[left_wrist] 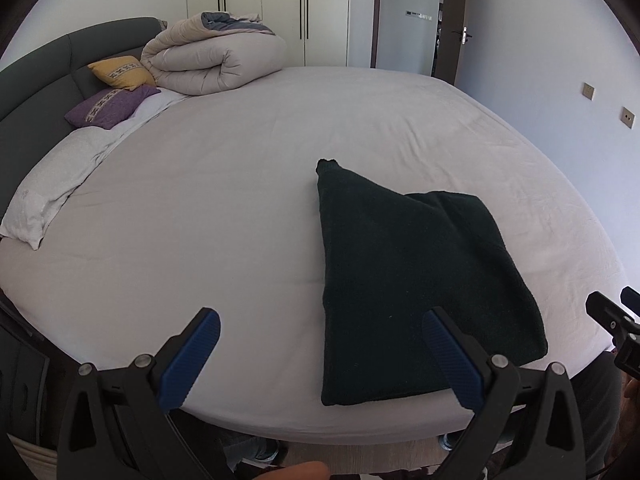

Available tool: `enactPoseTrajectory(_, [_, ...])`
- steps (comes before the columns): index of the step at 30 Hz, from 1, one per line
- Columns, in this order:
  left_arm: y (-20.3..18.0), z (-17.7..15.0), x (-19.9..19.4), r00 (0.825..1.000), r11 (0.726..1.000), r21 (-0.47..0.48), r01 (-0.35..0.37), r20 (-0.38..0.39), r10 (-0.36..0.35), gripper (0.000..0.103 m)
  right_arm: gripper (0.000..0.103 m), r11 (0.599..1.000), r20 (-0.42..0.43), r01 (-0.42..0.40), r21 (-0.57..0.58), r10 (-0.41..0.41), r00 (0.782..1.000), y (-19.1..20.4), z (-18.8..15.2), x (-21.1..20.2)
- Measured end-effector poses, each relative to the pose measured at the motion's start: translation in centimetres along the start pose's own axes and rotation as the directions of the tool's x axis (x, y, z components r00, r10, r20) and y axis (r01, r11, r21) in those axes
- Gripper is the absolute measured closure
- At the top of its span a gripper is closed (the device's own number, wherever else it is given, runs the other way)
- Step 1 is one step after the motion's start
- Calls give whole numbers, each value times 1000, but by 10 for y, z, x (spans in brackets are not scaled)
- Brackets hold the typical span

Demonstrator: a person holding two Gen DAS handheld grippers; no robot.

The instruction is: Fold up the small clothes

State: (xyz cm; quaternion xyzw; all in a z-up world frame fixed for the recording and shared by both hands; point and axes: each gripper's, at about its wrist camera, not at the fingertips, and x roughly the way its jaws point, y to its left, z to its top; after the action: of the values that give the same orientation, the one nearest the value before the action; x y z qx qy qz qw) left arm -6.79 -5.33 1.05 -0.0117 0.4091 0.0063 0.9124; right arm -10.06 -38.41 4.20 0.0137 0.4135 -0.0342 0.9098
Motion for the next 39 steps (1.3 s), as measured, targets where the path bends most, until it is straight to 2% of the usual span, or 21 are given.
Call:
enactPoseTrajectory(6, [0, -4, 10, 1000, 1000, -5, 5, -31, -5, 0, 0, 1000, -16, -19, -21, 18, 1000, 12, -1, 11])
enactPoseTrajectory(15, [-3, -9, 19, 997, 1000, -3, 17, -70, -17, 0, 0, 999, -23, -30, -32, 29, 999, 14, 4, 3])
enactPoseTrajectory(39, [-5, -13, 31, 994, 1000, -3, 14, -110, -14, 0, 0, 999, -56, -40, -15, 39, 998, 25, 3, 20])
